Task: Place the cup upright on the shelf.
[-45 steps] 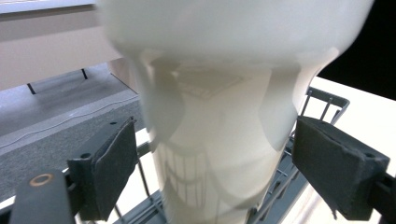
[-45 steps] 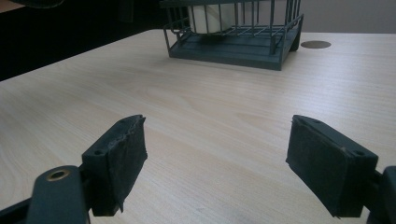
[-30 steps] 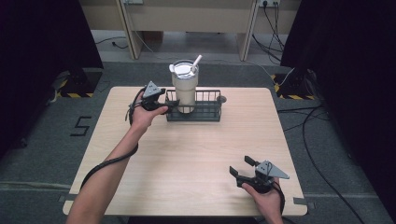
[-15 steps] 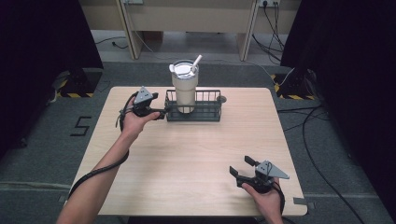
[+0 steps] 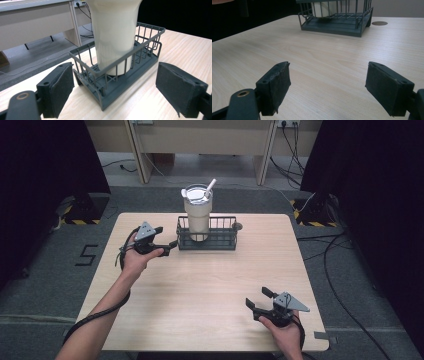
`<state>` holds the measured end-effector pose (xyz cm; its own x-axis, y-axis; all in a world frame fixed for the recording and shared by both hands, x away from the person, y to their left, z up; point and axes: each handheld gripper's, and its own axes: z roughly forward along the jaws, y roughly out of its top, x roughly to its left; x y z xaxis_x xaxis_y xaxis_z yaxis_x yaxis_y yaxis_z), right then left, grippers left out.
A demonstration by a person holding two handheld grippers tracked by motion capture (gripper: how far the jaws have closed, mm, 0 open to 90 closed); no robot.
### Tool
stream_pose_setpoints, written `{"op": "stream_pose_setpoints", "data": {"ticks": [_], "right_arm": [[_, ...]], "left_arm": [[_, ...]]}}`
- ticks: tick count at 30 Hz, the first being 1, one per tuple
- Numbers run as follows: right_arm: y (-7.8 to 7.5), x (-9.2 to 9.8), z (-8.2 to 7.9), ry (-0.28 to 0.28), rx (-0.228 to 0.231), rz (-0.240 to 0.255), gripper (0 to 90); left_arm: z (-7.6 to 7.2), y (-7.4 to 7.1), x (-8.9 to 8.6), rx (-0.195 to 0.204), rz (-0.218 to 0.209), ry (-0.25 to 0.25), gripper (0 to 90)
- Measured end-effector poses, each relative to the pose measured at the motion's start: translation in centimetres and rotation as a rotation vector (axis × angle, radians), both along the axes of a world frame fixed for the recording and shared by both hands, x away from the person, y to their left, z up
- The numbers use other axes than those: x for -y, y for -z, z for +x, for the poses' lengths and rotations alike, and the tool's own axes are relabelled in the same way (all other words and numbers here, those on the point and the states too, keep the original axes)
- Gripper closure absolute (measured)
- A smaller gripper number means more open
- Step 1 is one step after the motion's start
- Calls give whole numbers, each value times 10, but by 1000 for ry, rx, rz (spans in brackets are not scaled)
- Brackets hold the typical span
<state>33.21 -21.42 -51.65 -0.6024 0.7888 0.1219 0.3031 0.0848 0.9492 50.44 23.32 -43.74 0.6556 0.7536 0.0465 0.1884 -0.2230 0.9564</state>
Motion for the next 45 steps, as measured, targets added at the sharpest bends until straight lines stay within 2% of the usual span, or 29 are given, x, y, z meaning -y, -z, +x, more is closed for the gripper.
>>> {"op": "stream_pose_setpoints", "data": {"ticks": [10,14,45], "right_arm": [[0,0,0,2,1,1,200],[0,0,0,2,1,0,201],[0,0,0,4,4,-6,201]], "left_arm": [[-21,11,-12,-3,-15,-10,143],[-34,18,-19,-8,-22,-12,143],[-83,52,-50,-45,-47,-52,143]]}}
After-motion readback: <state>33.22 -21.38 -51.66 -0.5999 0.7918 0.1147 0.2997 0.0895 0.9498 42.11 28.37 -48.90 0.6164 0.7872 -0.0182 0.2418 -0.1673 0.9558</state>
